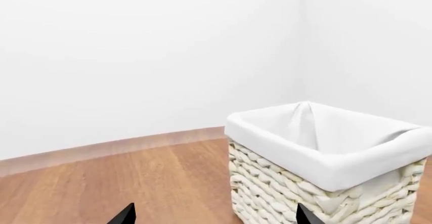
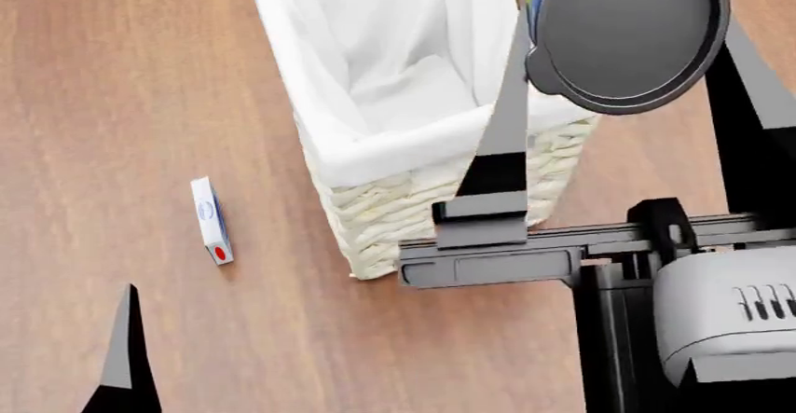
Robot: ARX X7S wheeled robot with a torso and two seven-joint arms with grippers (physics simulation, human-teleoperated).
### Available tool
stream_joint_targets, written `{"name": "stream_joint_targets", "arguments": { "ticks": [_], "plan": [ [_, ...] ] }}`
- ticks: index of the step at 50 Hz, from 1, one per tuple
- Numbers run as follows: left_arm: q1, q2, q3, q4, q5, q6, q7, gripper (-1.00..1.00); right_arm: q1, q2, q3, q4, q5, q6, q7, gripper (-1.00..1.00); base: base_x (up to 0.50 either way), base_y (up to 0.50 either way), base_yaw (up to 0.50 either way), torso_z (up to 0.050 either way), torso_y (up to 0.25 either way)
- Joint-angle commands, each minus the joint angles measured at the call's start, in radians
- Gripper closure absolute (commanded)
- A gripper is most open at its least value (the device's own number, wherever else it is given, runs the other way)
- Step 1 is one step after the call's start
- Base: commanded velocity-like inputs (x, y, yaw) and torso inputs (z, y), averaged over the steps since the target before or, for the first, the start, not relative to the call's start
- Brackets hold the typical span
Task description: Pick up the alphabet soup and the cream cheese box, and put them in the basket.
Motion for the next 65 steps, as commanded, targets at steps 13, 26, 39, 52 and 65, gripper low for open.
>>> {"name": "stream_joint_targets", "arguments": {
  "ticks": [13,26,39,52,65],
  "plan": [
    [-0.004,-0.007,-0.001,0.002,-0.009,0.000,-0.003,-1.00,0.541,-0.253,-0.093,0.533,0.199,0.229,-0.393,1.00,0.00,0.00,0.00,0.000,0.000],
    [0.004,-0.009,0.004,0.000,-0.010,0.012,-0.002,-1.00,0.783,-0.352,-0.214,0.860,0.293,0.519,-0.534,1.00,0.00,0.00,0.00,0.000,0.000],
    [-0.002,-0.012,0.005,-0.001,-0.018,0.011,-0.001,-1.00,0.825,-0.355,-0.275,0.919,0.239,0.551,-0.567,1.00,0.00,0.00,0.00,0.000,0.002],
    [-0.009,-0.013,0.005,-0.009,-0.022,0.010,-0.002,-1.00,0.794,-0.372,-0.314,0.964,0.205,0.524,-0.598,1.00,0.00,0.00,0.00,0.000,0.000],
    [-0.007,-0.016,0.000,-0.016,-0.031,0.020,-0.002,-1.00,0.782,-0.386,-0.335,0.990,0.180,0.505,-0.608,1.00,0.00,0.00,0.00,0.000,0.000]
  ]
}}
